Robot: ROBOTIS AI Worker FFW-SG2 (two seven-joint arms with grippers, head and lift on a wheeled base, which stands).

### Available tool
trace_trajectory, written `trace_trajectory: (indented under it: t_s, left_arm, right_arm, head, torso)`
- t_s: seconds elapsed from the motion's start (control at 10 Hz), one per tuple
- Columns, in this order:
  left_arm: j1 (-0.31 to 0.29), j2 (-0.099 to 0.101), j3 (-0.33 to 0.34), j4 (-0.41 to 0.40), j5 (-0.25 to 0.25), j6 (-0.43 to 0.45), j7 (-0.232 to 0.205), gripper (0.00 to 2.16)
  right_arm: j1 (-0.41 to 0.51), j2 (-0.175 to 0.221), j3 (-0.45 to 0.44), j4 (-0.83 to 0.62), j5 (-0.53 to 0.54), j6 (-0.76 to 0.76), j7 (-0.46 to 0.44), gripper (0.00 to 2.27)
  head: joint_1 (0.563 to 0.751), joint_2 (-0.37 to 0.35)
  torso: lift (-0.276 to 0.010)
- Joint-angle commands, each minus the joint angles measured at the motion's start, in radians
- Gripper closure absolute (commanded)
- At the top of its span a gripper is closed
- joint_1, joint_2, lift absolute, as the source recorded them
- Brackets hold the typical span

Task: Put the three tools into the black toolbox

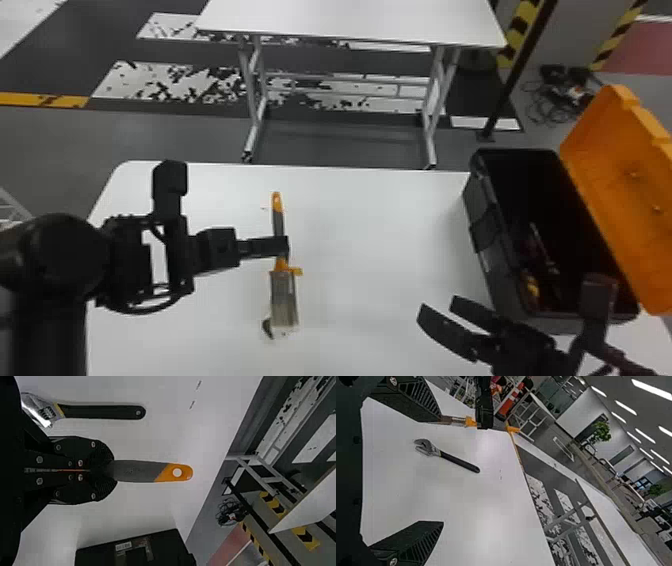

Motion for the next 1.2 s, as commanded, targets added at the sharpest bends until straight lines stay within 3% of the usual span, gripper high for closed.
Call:
trace_trajectory:
  t_s: [0.0,0.1,0.2,0.4,0.6,0.8,0.9,1.1]
  left_arm:
    - [0.017,-0.003,0.003,-0.006,0.072,0.001,-0.018,2.02]
    - [0.032,-0.003,-0.005,-0.012,0.11,0.001,-0.032,2.02]
    - [0.032,-0.003,-0.019,-0.011,0.115,0.001,-0.055,2.02]
    - [0.025,-0.003,0.009,0.044,0.192,0.001,-0.159,2.02]
    - [0.008,-0.003,0.026,0.074,0.205,0.001,-0.22,2.02]
    - [-0.003,-0.003,0.012,0.08,0.198,0.001,-0.219,2.02]
    - [-0.004,-0.003,-0.004,0.087,0.189,0.001,-0.217,2.02]
    - [0.0,-0.003,-0.016,0.095,0.179,0.001,-0.217,2.02]
  right_arm:
    - [-0.025,-0.002,0.005,0.014,0.009,0.024,0.001,0.08]
    - [-0.049,-0.003,0.005,0.034,0.011,0.045,0.004,0.07]
    - [-0.068,-0.014,0.008,0.046,0.011,0.067,0.009,0.07]
    - [-0.092,-0.043,0.006,0.071,-0.005,0.097,0.017,0.07]
    - [-0.1,-0.069,-0.003,0.097,-0.037,0.106,0.024,0.07]
    - [-0.104,-0.084,-0.014,0.097,-0.074,0.134,0.037,0.07]
    - [-0.118,-0.115,-0.029,0.082,-0.12,0.238,0.04,0.07]
    - [-0.121,-0.117,-0.055,-0.013,-0.144,0.413,0.066,0.07]
  head:
    - [0.695,-0.034]
    - [0.695,-0.052]
    - [0.695,-0.065]
    - [0.695,-0.113]
    - [0.695,-0.139]
    - [0.695,-0.15]
    - [0.695,-0.154]
    - [0.695,-0.163]
  torso:
    - [-0.051]
    - [-0.051]
    - [-0.051]
    - [-0.051]
    - [-0.051]
    - [-0.051]
    - [-0.051]
    - [-0.051]
